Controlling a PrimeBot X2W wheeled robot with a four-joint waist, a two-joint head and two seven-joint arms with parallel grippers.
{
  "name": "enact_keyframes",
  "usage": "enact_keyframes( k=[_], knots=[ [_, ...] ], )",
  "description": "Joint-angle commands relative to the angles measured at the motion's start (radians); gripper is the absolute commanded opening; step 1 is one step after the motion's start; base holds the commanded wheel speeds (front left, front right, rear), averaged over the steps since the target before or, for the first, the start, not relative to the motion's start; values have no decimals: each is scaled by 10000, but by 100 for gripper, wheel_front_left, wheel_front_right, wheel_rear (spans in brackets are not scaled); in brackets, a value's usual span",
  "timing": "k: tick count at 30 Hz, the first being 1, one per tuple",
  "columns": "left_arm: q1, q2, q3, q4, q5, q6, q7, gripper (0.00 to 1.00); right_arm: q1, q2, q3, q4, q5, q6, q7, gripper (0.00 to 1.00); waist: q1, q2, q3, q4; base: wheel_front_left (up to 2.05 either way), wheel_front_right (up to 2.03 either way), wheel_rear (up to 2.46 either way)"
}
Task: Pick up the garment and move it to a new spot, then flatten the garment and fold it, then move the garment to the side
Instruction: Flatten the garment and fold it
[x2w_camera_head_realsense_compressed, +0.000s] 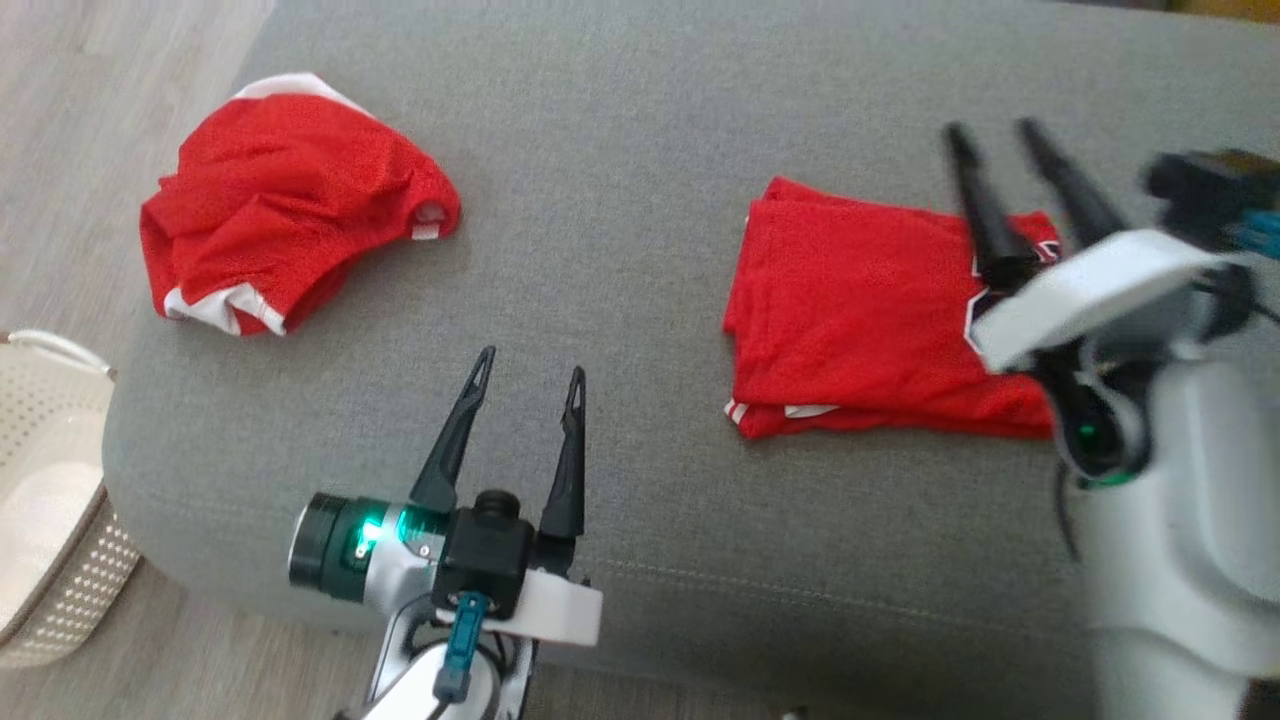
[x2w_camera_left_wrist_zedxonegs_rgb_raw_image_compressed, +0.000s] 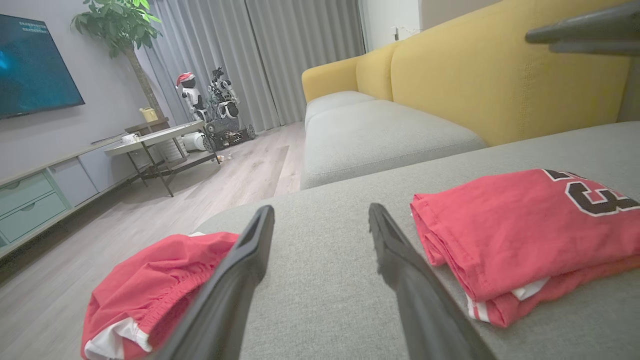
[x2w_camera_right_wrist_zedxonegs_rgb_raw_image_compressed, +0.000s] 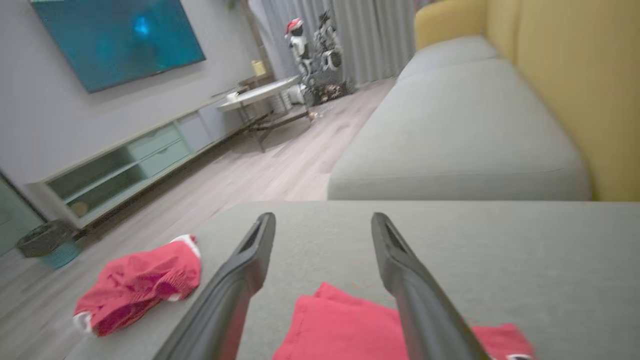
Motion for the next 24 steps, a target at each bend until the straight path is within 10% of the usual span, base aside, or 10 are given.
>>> enact_keyframes(
  k=[1, 14, 24],
  knots=[
    [-94, 78, 399, -291, 50, -16, -53, 100, 49, -54, -69, -578, -211, -9, -264, 100, 0, 0, -162, -91, 0, 0, 0],
    [877, -46, 1607, -821, -923, -372, -53, 100, 2609, -990, -690, -485, -1199, -9, -5142, 100, 0, 0, -881, -962, 0, 0, 0],
    [1666, -160, 2420, -457, -976, -1338, -53, 100, 3933, -655, 130, -629, -1691, -9, -5633, 100, 0, 0, -1621, -1490, 0, 0, 0]
  ],
)
